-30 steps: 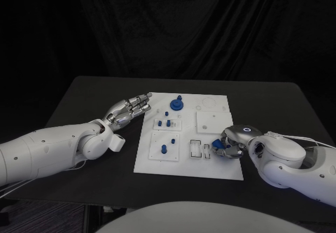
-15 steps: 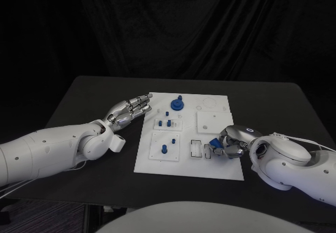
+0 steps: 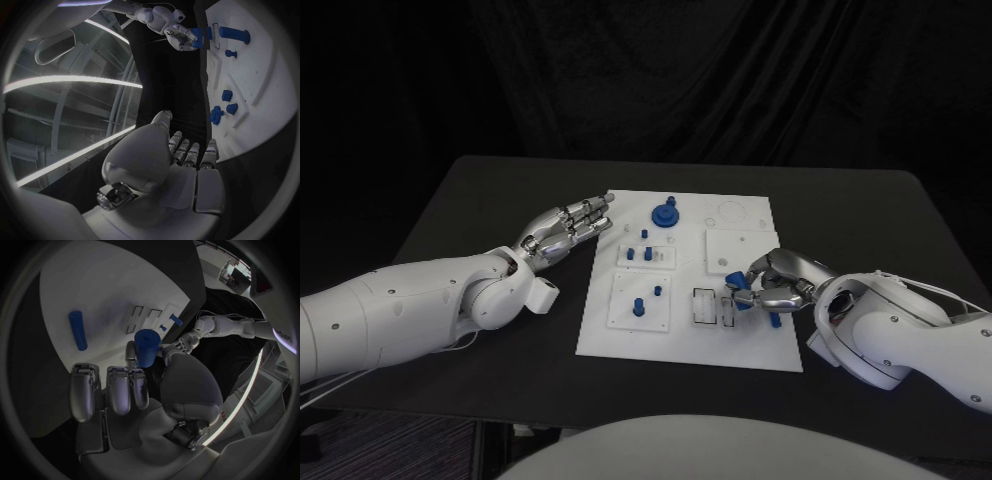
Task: Assemble the parts on the task board
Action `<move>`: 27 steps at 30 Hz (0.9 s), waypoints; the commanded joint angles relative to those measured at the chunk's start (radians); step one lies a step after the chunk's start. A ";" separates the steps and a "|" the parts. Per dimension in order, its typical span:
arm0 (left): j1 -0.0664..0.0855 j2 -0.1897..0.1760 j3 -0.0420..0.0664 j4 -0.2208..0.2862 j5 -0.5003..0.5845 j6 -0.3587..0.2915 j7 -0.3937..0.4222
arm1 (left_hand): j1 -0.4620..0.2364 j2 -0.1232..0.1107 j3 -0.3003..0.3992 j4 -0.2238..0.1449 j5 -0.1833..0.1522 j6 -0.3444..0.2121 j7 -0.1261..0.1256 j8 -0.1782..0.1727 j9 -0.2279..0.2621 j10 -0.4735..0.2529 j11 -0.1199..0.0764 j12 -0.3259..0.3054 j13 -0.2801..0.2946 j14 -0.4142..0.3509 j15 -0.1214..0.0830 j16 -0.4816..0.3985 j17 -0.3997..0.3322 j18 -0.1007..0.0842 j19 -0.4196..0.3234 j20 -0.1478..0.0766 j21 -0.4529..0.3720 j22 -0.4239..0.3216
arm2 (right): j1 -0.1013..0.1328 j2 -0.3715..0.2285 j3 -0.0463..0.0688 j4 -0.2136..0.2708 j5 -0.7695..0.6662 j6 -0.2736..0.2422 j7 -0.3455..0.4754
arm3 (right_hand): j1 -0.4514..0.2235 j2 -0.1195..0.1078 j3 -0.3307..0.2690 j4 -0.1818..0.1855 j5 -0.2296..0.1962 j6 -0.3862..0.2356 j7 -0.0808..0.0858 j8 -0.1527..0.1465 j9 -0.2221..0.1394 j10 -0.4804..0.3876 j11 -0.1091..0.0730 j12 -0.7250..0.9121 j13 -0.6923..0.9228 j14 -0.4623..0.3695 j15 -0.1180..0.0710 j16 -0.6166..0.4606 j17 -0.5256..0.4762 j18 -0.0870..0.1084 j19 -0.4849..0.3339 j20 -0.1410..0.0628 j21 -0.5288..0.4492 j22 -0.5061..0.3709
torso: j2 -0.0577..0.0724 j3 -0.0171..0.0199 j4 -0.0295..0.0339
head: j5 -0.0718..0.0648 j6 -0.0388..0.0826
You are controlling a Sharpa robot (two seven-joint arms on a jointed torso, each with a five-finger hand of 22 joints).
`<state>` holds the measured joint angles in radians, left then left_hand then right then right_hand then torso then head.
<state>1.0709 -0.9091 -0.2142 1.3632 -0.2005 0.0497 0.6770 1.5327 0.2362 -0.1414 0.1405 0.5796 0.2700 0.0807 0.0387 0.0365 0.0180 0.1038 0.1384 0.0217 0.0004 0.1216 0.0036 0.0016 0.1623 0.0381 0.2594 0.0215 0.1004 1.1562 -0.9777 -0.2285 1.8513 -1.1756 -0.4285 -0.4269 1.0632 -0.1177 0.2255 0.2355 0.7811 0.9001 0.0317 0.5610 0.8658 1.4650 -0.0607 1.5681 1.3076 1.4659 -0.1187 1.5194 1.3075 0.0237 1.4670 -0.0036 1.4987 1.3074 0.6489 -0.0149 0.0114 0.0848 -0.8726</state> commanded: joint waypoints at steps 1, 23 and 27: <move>-0.002 0.001 0.001 0.002 0.003 0.010 0.013 | -0.007 0.004 0.000 -0.007 0.007 0.001 0.008 0.005 0.001 -0.001 0.000 -0.001 0.001 0.000 -0.001 -0.004 -0.002 0.018 0.001 0.005 0.005 0.001 | 0.002 0.004 0.001 0.007 0.166 0.009 0.015 | 0.003 0.024 0.151 -0.144 -0.026 0.019 -0.029 0.002 0.049 0.106 -0.005 0.003 0.263 0.082 -0.003 0.000 0.139 -0.002 0.069 -0.007 -0.004 0.235 | 0.001 0.0006 -0.0004 | 0.001 0.000; -0.002 0.002 0.001 0.003 0.003 0.008 0.013 | -0.007 0.003 0.001 -0.008 0.007 0.003 0.009 0.005 0.001 -0.001 0.000 0.000 0.001 0.000 0.000 -0.004 -0.002 0.018 0.001 0.005 0.005 0.001 | 0.003 0.066 0.001 -0.043 0.278 0.149 -0.043 | -0.114 0.068 0.088 -0.059 -0.285 -0.038 0.003 -0.052 0.040 0.106 0.023 0.003 0.263 0.072 0.019 -0.025 0.078 0.017 0.038 0.013 -0.078 0.207 | 0.000 0.0004 0.0007 | -0.002 0.000; -0.002 0.002 0.001 0.002 0.003 0.008 0.013 | -0.007 0.003 0.001 -0.008 0.007 0.003 0.009 0.005 0.001 -0.001 0.000 0.000 0.001 0.000 0.000 -0.004 -0.002 0.018 0.001 0.005 0.005 0.001 | 0.003 0.074 0.000 -0.050 0.279 0.163 -0.047 | -0.118 0.070 0.081 -0.051 -0.299 -0.041 0.007 -0.065 0.028 0.106 0.027 0.003 0.263 0.071 0.022 -0.027 0.074 0.017 0.037 0.016 -0.082 0.206 | 0.000 0.0005 0.0003 | 0.000 0.000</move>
<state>1.0706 -0.9083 -0.2142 1.3637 -0.2005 0.0495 0.6768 1.5327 0.2362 -0.1387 0.1378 0.5796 0.2736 0.0843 0.0386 0.0362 0.0180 0.1038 0.1384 0.0217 0.0004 0.1216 0.0036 0.0011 0.1623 0.0381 0.2593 0.0215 0.1005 1.1579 -0.9036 -0.2286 1.8025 -0.9110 -0.3065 -0.4488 0.9535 -0.0487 0.2847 0.2012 0.4852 0.8620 0.0369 0.4991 0.8934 1.4669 -0.0405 1.5681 1.3074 1.4644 -0.1023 1.4988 1.3074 0.0236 1.4670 0.0040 1.4217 1.3074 0.6492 -0.0145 0.0110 0.0839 -0.8725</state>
